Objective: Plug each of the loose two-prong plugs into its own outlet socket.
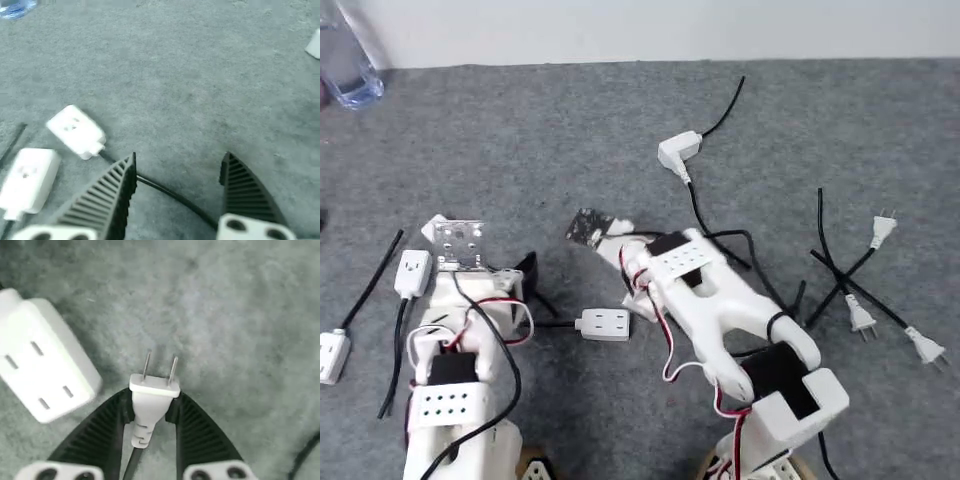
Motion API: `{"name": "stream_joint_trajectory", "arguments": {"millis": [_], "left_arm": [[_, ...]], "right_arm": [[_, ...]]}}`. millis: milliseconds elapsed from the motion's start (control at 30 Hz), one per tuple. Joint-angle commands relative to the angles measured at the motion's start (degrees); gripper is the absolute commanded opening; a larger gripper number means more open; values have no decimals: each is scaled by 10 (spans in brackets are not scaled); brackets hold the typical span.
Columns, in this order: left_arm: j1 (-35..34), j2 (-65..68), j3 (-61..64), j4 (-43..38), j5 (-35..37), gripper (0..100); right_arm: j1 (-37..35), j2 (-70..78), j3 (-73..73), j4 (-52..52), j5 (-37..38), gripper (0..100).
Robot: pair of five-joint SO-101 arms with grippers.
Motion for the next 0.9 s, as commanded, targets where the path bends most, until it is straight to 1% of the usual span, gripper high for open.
{"name": "stream_joint_trajectory", "arguments": {"millis": [0,167,200,233,300,400,500,567,600,633,700,867], "left_arm": [[76,-9,11,-4,-3,261],[191,-10,37,-4,0,261],[205,-10,29,-4,7,261],[214,-10,13,-5,32,261],[215,-10,-28,-25,120,261],[220,-10,-70,-69,292,261],[216,-10,-73,-132,477,264],[213,-11,-68,-166,575,265],[209,-11,-65,-178,607,265],[207,-11,-63,-188,625,265],[209,-11,-62,-193,638,265],[220,-11,-60,-195,640,265]], "right_arm": [[11,-72,-56,55,-6,8],[8,-175,-77,120,-31,8],[7,-193,-80,135,-30,8],[7,-211,-80,144,-30,8],[8,-243,-80,158,-30,8],[12,-287,-80,173,-30,8],[12,-326,-80,184,-31,8],[12,-342,-79,182,-32,8],[12,-348,-77,179,-32,8],[12,-349,-76,177,-33,8],[10,-347,-76,165,-35,8],[7,-335,-76,142,-35,8]]}}
